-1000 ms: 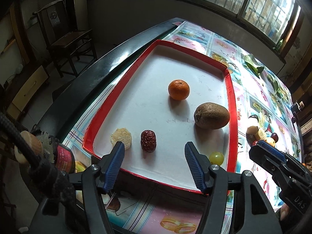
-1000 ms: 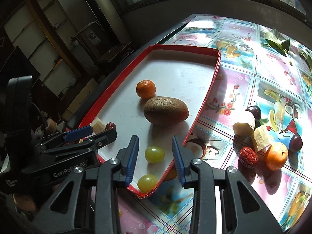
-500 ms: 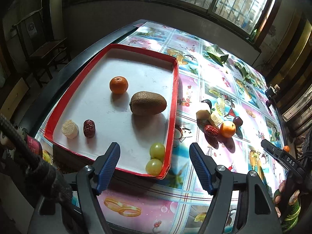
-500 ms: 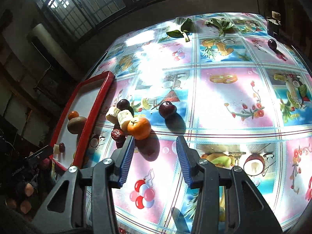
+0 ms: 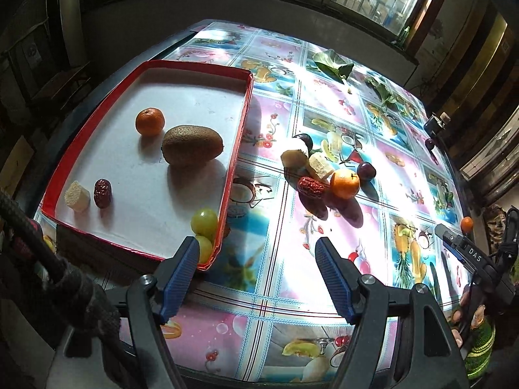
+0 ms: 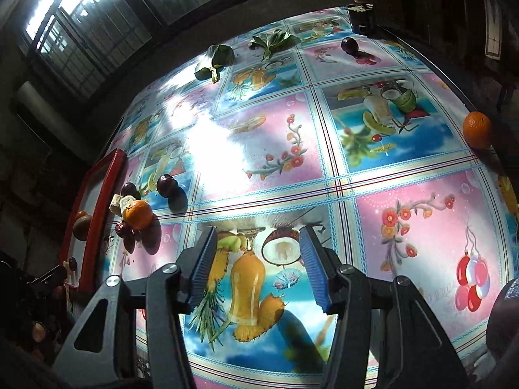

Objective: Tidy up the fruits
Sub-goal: 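Move the left tool to a white chunk while the right tool reaches a mandarin orange, then grasp the white chunk with the left tool while the right tool grasps the mandarin orange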

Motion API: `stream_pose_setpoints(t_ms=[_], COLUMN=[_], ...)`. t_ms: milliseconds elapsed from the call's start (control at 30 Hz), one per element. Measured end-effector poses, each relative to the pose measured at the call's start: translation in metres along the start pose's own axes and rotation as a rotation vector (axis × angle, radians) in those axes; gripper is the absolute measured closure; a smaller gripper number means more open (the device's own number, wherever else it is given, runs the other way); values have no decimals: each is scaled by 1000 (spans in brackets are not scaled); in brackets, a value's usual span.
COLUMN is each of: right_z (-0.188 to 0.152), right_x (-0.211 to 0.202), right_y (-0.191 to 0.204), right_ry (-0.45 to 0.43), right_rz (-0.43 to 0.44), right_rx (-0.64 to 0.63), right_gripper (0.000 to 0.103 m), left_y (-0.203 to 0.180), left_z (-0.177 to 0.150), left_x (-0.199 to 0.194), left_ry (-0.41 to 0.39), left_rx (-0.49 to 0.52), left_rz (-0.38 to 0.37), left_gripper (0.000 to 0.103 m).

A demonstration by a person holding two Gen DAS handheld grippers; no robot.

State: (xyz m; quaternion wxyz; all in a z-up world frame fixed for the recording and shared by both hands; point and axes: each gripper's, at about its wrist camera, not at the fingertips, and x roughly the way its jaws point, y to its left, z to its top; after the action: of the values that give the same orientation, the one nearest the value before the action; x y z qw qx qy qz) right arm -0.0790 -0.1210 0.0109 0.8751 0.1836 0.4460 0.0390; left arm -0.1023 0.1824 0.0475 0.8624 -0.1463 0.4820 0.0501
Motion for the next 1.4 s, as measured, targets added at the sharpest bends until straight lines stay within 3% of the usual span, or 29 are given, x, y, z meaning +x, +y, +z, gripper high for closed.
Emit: stream_pose_setpoints(t_ms=[100,200,333,500,700,900,1033,1100,1200,1267,1400], right_z=[3,18,49,77,89,86,90,90,89,87,84], right_x=[-4,-8,-4,-3,2,-2,7,7,5,-1,-5], right_y=[-8,-20,-56,-84,-100,-96,-102,-110,-115,-114,-99], right_ry=[-35,-108,-164,-210,-193,-217,-176,-169,-168,-184,-211], right_rz=[-136,-377,-635,-783,-797,-779,-809,-798,-779,-751,-695], right_rx=[10,6,97,146,164,119,111,134,150,162,136], right_gripper=[42,42,42,42,41,56,43,43,53,65,70], left_y=[-7,-11,-15,-21,-26,-29,-32,-33,-34,-34,-32], left_z=[-3,-4,-5,-1,13,41,62,70,81,86,90], left_x=[0,1,-1,2,15,43,63,73,85,95,103], left_ry=[9,17,23,23,17,37,42,55,65,77,76], left_rx=[18,30,46,50,47,37,37,29,8,-9,-23], left_rz=[-13,-17,-20,-19,-7,2,27,42,47,52,32], left_gripper=[29,29,29,29,29,29,29,29,29,30,28])
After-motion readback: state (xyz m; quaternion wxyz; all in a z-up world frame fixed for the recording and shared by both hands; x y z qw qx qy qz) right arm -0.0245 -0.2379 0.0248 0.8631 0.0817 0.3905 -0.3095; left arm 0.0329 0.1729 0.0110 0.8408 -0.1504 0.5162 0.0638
